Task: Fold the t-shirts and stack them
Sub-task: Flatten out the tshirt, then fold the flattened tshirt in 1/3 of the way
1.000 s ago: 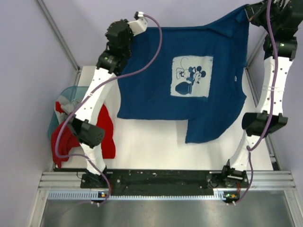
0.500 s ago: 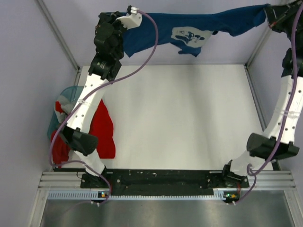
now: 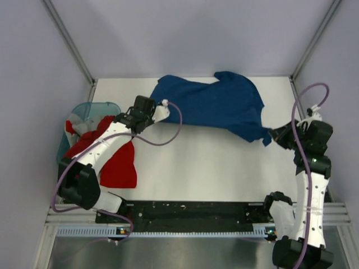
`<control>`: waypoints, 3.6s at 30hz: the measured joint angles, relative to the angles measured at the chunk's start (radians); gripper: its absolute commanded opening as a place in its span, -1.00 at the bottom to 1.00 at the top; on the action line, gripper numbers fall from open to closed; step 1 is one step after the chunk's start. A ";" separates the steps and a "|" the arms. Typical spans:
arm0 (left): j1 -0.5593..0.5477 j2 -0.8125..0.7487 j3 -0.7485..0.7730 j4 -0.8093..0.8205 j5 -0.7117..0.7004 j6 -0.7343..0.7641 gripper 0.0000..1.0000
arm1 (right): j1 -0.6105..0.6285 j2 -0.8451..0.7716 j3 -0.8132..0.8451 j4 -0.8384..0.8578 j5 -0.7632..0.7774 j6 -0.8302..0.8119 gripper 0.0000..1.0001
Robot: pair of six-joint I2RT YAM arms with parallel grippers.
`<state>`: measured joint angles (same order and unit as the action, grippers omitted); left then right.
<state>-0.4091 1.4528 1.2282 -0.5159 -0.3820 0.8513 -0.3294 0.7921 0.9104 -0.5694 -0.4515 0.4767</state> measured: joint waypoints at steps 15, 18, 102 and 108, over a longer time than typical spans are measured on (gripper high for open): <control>0.000 -0.115 -0.499 -0.103 0.113 -0.266 -1.00 | 0.068 -0.003 -0.415 0.090 0.024 0.075 -1.00; 0.000 -0.072 -0.500 -0.060 0.090 -0.298 -1.00 | 0.148 0.129 -0.415 0.212 0.039 0.082 -1.00; -0.128 0.132 -0.537 0.373 -0.176 -0.246 -0.16 | 0.185 1.050 0.316 0.267 -0.051 -0.201 -0.84; -0.128 0.130 -0.541 0.384 -0.187 -0.241 -0.06 | 0.185 1.095 0.328 0.229 -0.025 -0.209 -0.25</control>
<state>-0.5369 1.5833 0.6868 -0.1322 -0.5694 0.6106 -0.1440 1.8874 1.2381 -0.3405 -0.4763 0.2676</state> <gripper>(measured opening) 0.444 0.287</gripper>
